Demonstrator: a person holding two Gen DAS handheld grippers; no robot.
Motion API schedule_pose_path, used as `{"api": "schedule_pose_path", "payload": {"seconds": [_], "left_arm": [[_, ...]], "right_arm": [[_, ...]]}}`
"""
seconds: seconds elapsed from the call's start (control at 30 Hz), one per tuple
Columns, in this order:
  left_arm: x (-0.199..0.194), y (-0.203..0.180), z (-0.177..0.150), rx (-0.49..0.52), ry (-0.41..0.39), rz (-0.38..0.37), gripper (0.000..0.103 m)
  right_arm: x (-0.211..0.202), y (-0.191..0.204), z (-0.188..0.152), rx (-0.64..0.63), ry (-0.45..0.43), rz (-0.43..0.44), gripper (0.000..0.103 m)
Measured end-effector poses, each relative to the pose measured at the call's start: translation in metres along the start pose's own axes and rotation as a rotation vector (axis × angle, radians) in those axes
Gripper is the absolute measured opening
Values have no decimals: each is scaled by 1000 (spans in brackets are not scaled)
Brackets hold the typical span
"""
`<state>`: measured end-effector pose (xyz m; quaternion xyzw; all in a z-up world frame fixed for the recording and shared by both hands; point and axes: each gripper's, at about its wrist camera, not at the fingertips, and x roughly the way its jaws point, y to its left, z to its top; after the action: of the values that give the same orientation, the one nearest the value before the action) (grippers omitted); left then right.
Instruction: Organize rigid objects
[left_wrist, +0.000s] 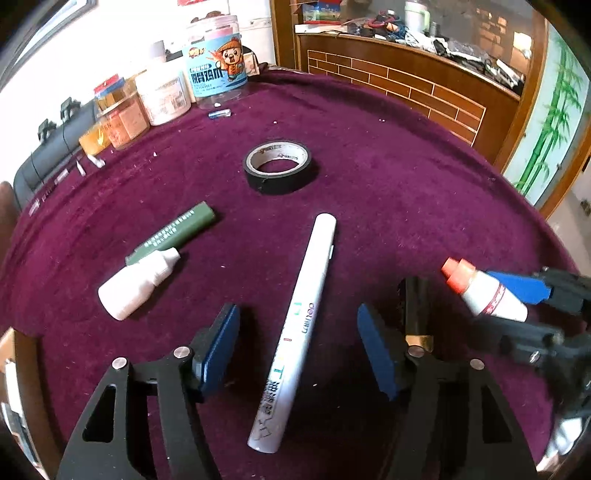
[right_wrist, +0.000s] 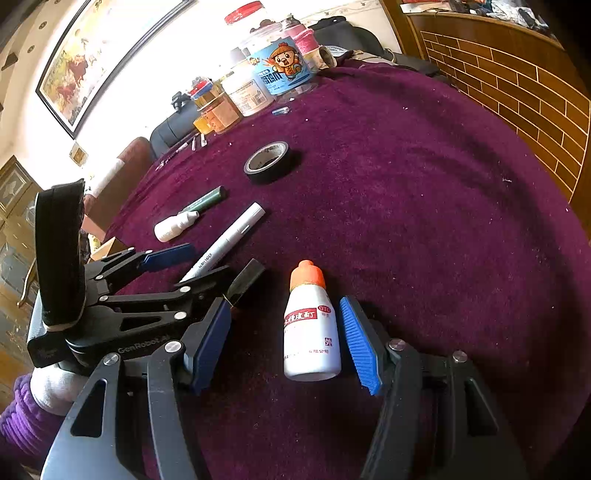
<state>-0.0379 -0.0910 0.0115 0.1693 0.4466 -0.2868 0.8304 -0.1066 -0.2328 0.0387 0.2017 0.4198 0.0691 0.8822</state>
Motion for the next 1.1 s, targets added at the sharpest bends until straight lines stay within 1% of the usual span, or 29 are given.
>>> {"api": "schedule_pose_path", "payload": {"seconds": [0.03, 0.07, 0.1, 0.13, 0.17, 0.23, 0.27, 0.3, 0.33, 0.37, 0.4, 0.53, 0.6, 0.67, 0.73, 0.77, 0.9, 1.0, 1.1], "left_arm": [[-3, 2, -1, -8, -5, -9, 40], [-6, 3, -4, -7, -10, -10, 14], [-10, 6, -7, -18, -5, -32, 11], [-15, 12, -11, -47, -3, -61, 11], [-19, 17, -13, -63, -11, -76, 11], [-32, 27, -21, -91, -37, -92, 11], [-39, 33, -25, -110, -49, -101, 11], [-47, 40, -29, -134, -64, -114, 11], [-55, 45, -32, -153, -80, -128, 11], [-64, 51, -36, -172, -97, -138, 11], [-74, 57, -41, -193, -118, -146, 11], [-108, 81, -66, -268, -181, -190, 11], [-125, 94, -79, -296, -219, -175, 11], [-140, 111, -93, -323, -246, -146, 11], [-149, 129, -104, -359, -254, -117, 11], [-154, 142, -113, -390, -259, -97, 11], [-164, 189, -145, -512, -262, -36, 11], [-165, 225, -174, -627, -244, -20, 11], [-164, 252, -200, -717, -226, 14, 11]], "right_arm": [[1, 3, 1, -13, 7, -17, 61], [2, 5, 1, -24, 12, -30, 61], [3, 10, 0, -51, 22, -60, 61], [5, 17, 0, -91, 35, -100, 61], [7, 22, -1, -117, 42, -126, 61], [12, 33, -4, -182, 55, -200, 61], [15, 39, -6, -215, 59, -246, 59], [16, 41, -7, -227, 57, -275, 48], [16, 42, -8, -232, 53, -300, 43], [15, 42, -8, -229, 48, -317, 30], [14, 40, -8, -221, 49, -313, 25], [6, 35, -9, -187, 56, -294, 25], [-1, 34, -10, -159, 50, -253, 25], [-9, 38, -9, -130, 51, -164, 25], [-15, 46, -5, -114, 58, -84, 25], [-17, 53, -5, -118, 61, -58, 25], [-12, 97, 0, -162, 92, 54, 25], [3, 135, 1, -192, 137, 136, 25], [25, 175, -1, -216, 192, 208, 25]]}}
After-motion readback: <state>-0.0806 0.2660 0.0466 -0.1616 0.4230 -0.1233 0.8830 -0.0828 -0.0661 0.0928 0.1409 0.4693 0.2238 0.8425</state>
